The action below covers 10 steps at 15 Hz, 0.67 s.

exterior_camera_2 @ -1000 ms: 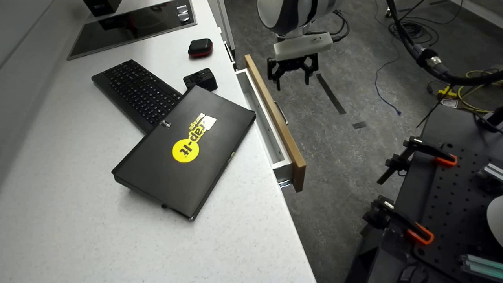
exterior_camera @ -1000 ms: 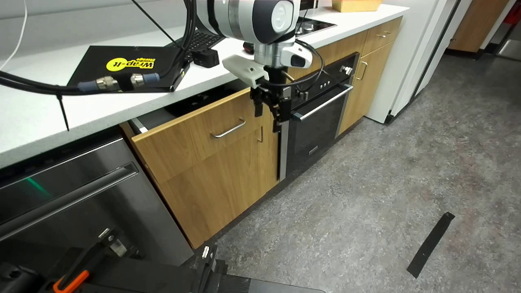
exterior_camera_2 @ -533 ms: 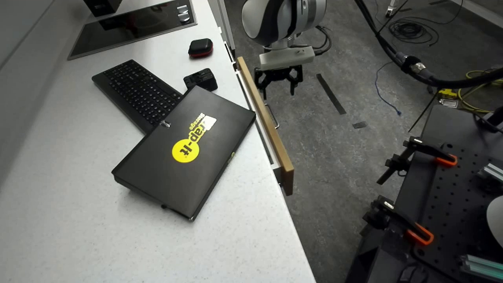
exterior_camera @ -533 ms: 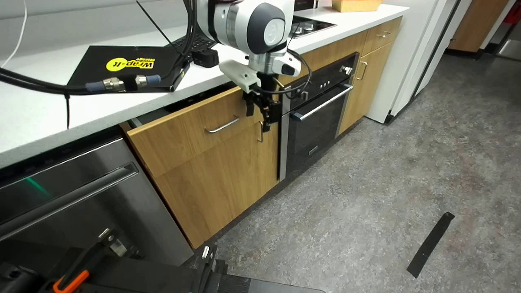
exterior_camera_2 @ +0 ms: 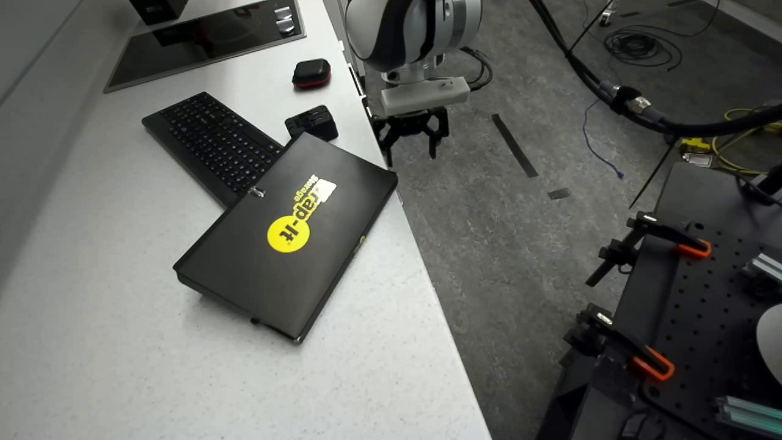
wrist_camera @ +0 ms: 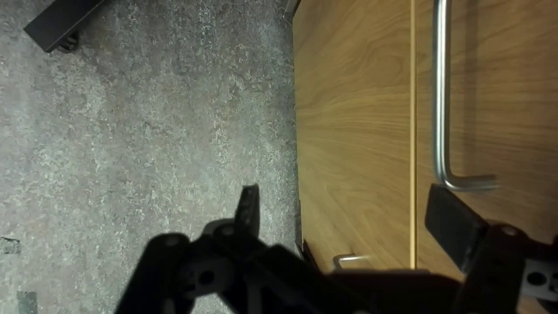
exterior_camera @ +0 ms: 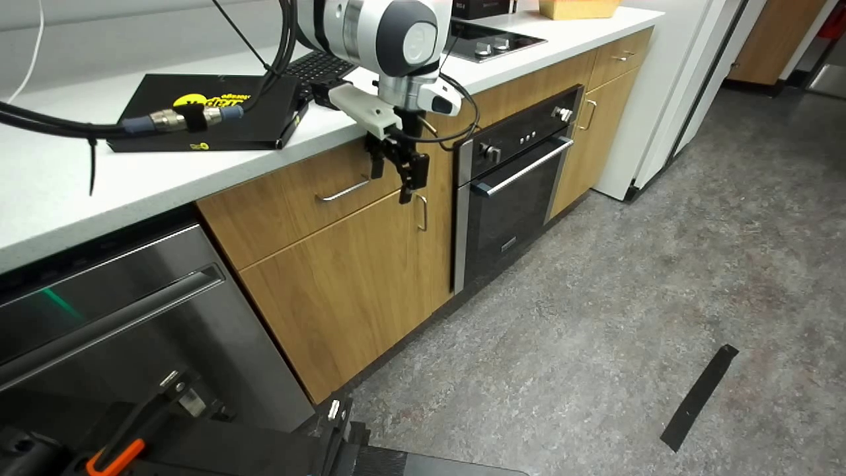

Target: Close the open drawer under the keyboard

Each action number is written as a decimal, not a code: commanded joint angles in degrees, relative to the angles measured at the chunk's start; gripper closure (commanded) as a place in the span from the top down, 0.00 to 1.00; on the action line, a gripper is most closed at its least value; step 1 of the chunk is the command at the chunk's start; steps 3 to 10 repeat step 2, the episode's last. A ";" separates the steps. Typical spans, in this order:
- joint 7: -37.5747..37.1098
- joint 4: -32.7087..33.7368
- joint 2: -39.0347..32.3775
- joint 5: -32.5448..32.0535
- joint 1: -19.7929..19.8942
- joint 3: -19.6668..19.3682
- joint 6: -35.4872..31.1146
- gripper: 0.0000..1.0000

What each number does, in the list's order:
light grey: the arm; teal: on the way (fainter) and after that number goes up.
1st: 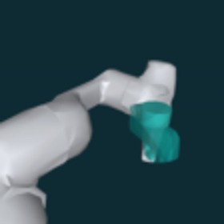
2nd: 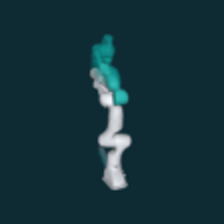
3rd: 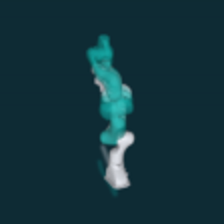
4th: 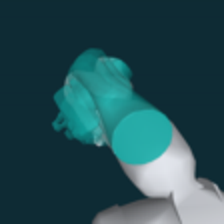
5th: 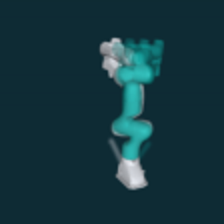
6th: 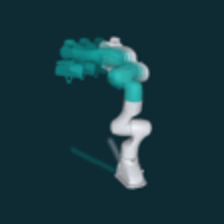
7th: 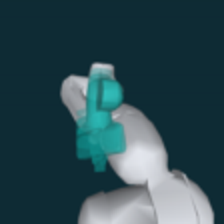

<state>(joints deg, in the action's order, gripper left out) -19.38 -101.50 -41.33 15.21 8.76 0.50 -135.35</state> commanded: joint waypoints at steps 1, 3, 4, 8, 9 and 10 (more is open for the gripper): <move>0.75 0.19 -0.08 1.22 -1.26 -1.37 0.31 1.00; 0.74 0.19 -0.08 1.21 -1.27 -1.41 0.31 1.00; 0.74 0.19 -0.08 1.21 -1.27 -1.41 0.31 1.00; 0.74 0.19 -0.08 1.21 -1.27 -1.41 0.31 1.00; 0.74 0.19 -0.08 1.21 -1.27 -1.41 0.31 1.00; 0.74 0.19 -0.08 1.21 -1.27 -1.41 0.31 1.00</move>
